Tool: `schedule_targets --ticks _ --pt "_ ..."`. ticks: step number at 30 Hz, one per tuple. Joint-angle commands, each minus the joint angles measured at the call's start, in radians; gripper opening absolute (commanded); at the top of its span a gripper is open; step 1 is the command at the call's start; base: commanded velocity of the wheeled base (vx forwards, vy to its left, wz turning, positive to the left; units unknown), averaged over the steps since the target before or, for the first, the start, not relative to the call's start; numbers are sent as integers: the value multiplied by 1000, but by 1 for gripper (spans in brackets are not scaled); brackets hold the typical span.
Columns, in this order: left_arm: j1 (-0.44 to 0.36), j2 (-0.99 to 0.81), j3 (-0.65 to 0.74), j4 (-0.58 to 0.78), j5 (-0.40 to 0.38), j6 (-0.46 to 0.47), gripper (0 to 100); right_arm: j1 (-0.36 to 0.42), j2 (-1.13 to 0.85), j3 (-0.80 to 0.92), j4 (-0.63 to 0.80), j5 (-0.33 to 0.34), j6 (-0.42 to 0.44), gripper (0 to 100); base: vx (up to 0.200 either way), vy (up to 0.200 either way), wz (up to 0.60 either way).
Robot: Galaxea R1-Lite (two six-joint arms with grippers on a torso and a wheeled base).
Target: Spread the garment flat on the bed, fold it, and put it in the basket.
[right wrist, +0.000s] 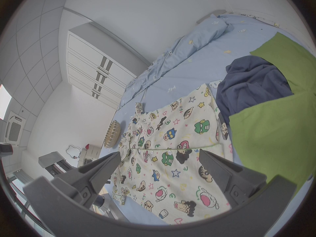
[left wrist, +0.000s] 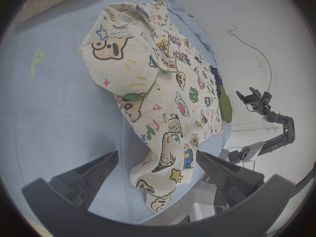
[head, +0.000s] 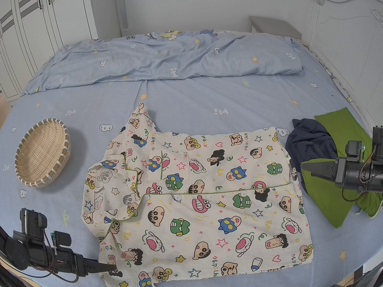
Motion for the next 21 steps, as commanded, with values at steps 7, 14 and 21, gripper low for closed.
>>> schedule_targets --ticks 7,14,21 --pt "21 7 7 -3 -9 0 100 -28 -125 124 116 -6 -5 100 0 0 0" --pt "67 7 18 -72 -28 -3 100 -76 -165 305 110 -5 -10 100 0 0 0" --pt "105 14 18 -127 -63 -17 100 -99 -203 451 91 3 -39 100 0 0 0"
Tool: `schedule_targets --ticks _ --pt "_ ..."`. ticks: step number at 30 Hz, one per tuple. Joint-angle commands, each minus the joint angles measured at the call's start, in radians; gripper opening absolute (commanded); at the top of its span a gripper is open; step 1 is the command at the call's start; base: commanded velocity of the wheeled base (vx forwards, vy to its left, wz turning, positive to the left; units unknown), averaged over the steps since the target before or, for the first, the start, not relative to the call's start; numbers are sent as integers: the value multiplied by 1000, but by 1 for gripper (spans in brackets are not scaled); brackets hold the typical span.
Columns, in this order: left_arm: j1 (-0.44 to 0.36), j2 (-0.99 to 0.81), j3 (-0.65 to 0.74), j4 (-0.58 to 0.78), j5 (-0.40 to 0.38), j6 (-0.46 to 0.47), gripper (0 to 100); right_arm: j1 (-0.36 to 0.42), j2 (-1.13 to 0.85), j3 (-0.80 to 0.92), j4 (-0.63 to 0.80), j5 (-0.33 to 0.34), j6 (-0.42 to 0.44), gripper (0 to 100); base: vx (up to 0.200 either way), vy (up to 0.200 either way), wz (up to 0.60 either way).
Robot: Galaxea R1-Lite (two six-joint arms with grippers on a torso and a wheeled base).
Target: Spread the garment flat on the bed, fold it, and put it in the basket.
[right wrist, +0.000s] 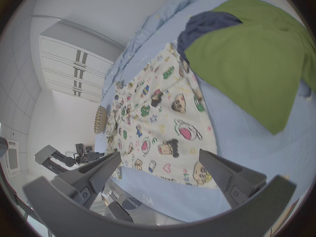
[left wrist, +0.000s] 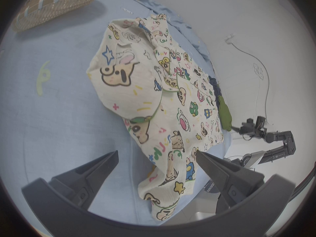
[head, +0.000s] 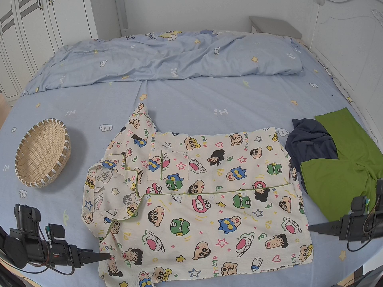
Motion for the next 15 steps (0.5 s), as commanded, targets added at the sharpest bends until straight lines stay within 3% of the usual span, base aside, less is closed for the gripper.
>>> schedule_targets --ticks 1,7,15 --pt "35 8 18 -33 -28 -13 100 -25 -41 98 -18 6 -18 100 0 0 0" --pt "30 14 18 -62 -76 -36 100 -23 -39 121 -58 7 -21 100 0 0 0" --pt "22 40 18 7 -132 -2 100 -20 -38 129 -59 7 -24 100 0 0 0"
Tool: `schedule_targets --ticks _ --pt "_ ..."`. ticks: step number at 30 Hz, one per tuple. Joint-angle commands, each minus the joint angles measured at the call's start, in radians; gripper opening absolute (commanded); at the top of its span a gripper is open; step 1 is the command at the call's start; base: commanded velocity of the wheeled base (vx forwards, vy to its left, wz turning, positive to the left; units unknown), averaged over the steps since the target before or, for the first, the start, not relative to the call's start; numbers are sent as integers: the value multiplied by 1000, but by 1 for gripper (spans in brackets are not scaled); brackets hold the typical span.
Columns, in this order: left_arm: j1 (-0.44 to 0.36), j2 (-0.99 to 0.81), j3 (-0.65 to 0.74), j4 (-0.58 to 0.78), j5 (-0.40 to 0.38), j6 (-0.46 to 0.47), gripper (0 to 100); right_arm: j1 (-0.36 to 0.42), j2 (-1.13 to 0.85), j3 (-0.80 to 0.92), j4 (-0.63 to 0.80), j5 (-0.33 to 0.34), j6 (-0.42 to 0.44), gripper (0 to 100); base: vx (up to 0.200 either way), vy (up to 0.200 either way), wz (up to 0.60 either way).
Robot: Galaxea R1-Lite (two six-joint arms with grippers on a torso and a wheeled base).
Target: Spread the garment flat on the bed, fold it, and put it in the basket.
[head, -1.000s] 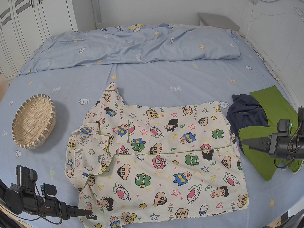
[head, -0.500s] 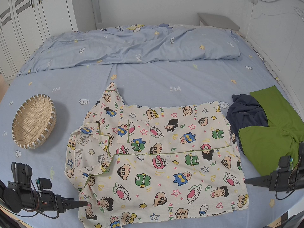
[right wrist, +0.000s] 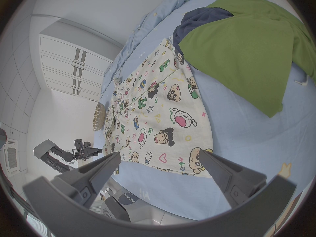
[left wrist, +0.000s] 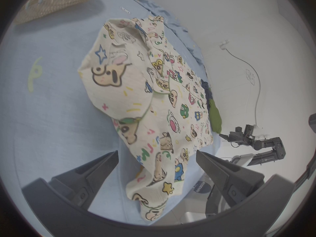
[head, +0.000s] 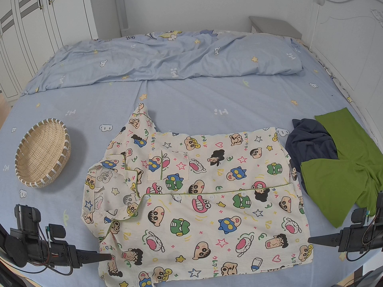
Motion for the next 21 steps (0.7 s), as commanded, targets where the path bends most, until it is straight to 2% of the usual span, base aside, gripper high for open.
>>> schedule_targets --ticks 1,4,12,21 --pt "-1 18 18 39 -36 33 100 0 3 4 0 0 0 100 0 0 0" --pt "0 17 18 57 -53 56 100 -1 0 3 0 0 -2 100 0 0 0" --pt "2 43 18 28 -47 54 100 0 -5 4 0 0 -2 100 0 0 0" --pt "-1 38 18 68 -42 60 100 0 -5 4 0 0 -2 100 0 0 0"
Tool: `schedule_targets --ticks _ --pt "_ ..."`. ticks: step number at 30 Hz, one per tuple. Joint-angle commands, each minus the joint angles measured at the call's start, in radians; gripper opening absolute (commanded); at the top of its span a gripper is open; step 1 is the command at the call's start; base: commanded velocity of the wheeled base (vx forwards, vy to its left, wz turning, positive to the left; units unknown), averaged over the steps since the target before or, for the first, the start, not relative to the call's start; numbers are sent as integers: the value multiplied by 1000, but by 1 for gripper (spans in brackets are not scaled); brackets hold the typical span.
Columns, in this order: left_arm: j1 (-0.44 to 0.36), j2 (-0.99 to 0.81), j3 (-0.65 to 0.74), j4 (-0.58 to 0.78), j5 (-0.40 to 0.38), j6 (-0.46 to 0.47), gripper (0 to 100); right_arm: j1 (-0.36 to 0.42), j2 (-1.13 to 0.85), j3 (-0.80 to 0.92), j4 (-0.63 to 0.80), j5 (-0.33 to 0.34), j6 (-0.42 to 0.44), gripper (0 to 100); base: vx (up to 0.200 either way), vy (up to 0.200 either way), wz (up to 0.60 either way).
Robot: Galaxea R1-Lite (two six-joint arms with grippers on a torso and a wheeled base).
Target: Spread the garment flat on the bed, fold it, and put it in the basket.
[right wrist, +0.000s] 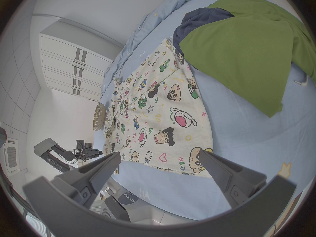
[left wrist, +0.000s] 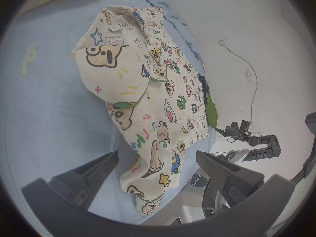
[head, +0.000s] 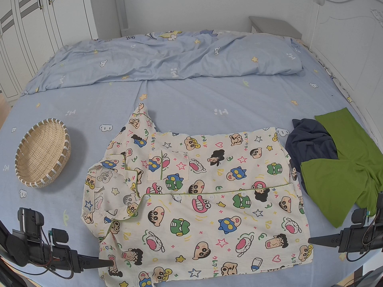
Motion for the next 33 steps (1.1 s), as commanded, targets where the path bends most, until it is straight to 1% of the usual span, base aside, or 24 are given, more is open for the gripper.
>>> schedule_targets --ticks 1,5,6,15,22,25,28,30,31,32,33 --pt "-3 9 18 1 1 1 100 -1 2 0 0 1 0 100 0 0 0" --pt "-32 21 18 4 4 1 100 -1 2 0 0 1 0 100 0 0 0" --pt "-32 19 18 4 3 1 0 -1 2 0 1 1 0 100 0 0 0" --pt "-38 -28 16 59 9 1 0 -1 4 0 1 1 0 100 0 0 0" --pt "-35 -24 15 50 9 1 0 -1 2 0 8 -1 0 100 0 0 0" --pt "-20 -30 13 39 10 1 0 -10 10 2 29 1 -1 100 0 0 0" --pt "-18 -40 10 39 18 1 0 -13 18 8 86 -1 -4 100 0 0 0" --pt "-15 -42 13 39 27 1 0 -13 19 14 116 -3 -21 100 0 0 0" --pt "-14 -42 12 38 29 1 0 -13 16 21 155 -3 -57 100 0 0 0" --pt "-14 -42 10 38 29 0 0 -13 16 23 159 -3 -60 100 0 0 0" --pt "-1 -45 5 36 29 -2 0 -14 16 34 212 -6 -106 100 0 0 0"
